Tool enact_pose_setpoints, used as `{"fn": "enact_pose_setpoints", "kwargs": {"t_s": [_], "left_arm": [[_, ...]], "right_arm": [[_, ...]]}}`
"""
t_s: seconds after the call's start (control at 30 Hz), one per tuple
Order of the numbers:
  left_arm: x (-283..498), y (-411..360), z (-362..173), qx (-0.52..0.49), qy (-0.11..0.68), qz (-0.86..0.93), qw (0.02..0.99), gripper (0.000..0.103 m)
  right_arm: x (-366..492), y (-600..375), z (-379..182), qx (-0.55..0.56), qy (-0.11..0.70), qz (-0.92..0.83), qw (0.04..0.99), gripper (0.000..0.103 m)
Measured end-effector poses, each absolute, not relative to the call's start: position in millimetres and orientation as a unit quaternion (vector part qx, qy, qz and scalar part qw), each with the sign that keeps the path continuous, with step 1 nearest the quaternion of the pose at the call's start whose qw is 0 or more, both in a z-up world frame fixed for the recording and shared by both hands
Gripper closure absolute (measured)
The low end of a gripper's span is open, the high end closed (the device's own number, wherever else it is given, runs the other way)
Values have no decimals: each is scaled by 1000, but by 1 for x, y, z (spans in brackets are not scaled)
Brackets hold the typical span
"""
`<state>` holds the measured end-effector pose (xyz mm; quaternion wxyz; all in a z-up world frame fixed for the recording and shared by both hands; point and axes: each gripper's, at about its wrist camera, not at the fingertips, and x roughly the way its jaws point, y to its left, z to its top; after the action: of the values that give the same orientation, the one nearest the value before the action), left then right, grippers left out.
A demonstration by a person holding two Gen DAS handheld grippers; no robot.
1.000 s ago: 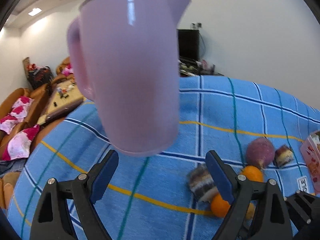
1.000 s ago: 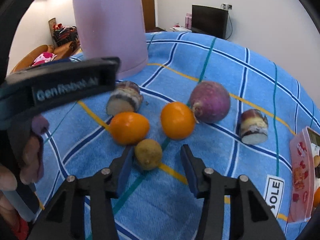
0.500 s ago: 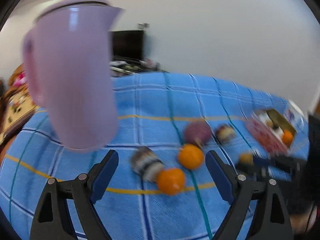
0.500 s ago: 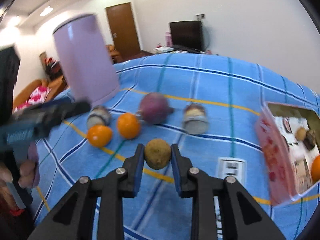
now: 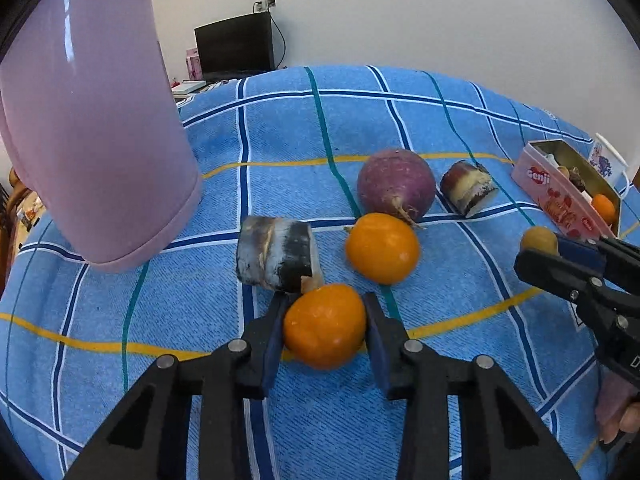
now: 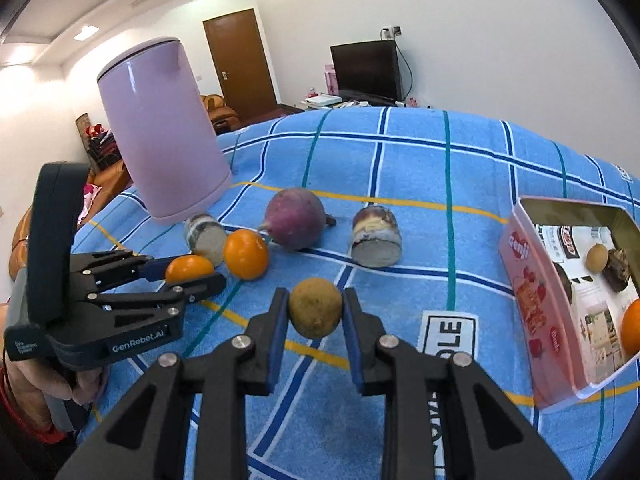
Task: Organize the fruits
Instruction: 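Grasp an orange with the left tool while the right tool grasps the small brown fruit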
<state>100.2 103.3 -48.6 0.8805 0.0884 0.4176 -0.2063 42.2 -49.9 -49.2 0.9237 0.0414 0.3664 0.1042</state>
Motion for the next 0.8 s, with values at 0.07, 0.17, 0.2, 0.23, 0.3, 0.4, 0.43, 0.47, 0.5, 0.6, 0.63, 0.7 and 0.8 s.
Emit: {"fn": "enact_pose_setpoints", "kwargs": {"t_s": [0.07,0.17,0.2,0.23,0.3,0.4,0.43,0.47,0.5,0.6,0.63,0.7,0.8], "left_arm": [[98,103,-47,82,412,-216,881,64],[90,110,-29,45,371,-253,892,64],[87,112,-23,36,355,-262,897,64],[83,113,-18,28,338,-270,901,64],[77,115,-6,16,300,-278,912,64],[76,113,-1,7,272,-261,926,64],[76,113,-1,5,267,-252,930,64],[77,112,-1,1,262,-240,935,64],[77,112,-1,-1,260,-233,937,64],[75,106,-2,10,247,-204,947,64],[74,105,-1,15,243,-197,950,64],[71,97,-2,25,235,-187,954,64],[66,86,-2,35,227,-176,957,64]], "right_arm": [[40,-52,-47,46,361,107,925,74],[36,-56,-41,60,345,120,929,74],[34,-59,-38,66,338,125,930,74],[32,-61,-35,73,330,131,932,74],[28,-65,-29,84,313,145,935,74],[20,-69,-17,93,282,161,941,74],[18,-69,-15,92,275,163,943,74],[14,-70,-10,88,264,163,947,74],[14,-70,-9,84,258,159,949,74],[9,-72,-3,65,242,133,959,74],[8,-73,-1,55,238,119,962,74],[7,-73,1,31,232,95,968,74],[4,-79,4,9,219,72,973,74]]}}
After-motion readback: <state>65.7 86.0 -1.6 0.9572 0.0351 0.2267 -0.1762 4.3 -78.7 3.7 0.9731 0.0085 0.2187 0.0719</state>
